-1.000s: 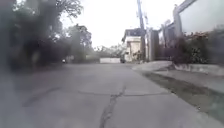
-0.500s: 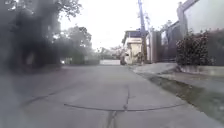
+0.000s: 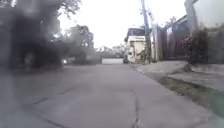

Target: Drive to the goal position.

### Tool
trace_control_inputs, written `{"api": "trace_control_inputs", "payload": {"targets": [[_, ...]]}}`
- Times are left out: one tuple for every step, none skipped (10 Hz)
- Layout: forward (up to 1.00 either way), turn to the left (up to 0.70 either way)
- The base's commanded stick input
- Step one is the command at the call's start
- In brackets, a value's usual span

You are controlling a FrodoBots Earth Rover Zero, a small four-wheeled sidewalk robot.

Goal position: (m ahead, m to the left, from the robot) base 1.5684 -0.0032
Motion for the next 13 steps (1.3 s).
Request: {"api": "trace_control_inputs", "payload": {"targets": [[1.0,-0.4],[1.0,-0.4],[1.0,-0.3],[1.0,0.0],[1.0,0.0],[1.0,0.0],[1.0,0.0],[1.0,0.0],[1.0,0.0],[1.0,0.0],[1.0,0.0],[1.0,0.0],[1.0,0.0]]}}
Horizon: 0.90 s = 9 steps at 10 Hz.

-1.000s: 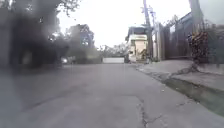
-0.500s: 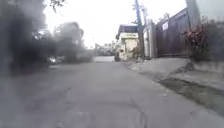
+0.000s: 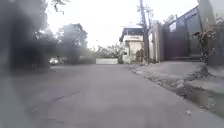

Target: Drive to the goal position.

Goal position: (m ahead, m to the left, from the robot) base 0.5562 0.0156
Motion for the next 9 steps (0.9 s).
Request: {"api": "trace_control_inputs", "payload": {"targets": [[1.0,-0.07],[1.0,-0.17],[1.0,-0.28],[1.0,-0.38],[1.0,-0.33],[1.0,-0.25],[1.0,-0.17],[1.0,-0.09],[1.0,-0.01]]}}
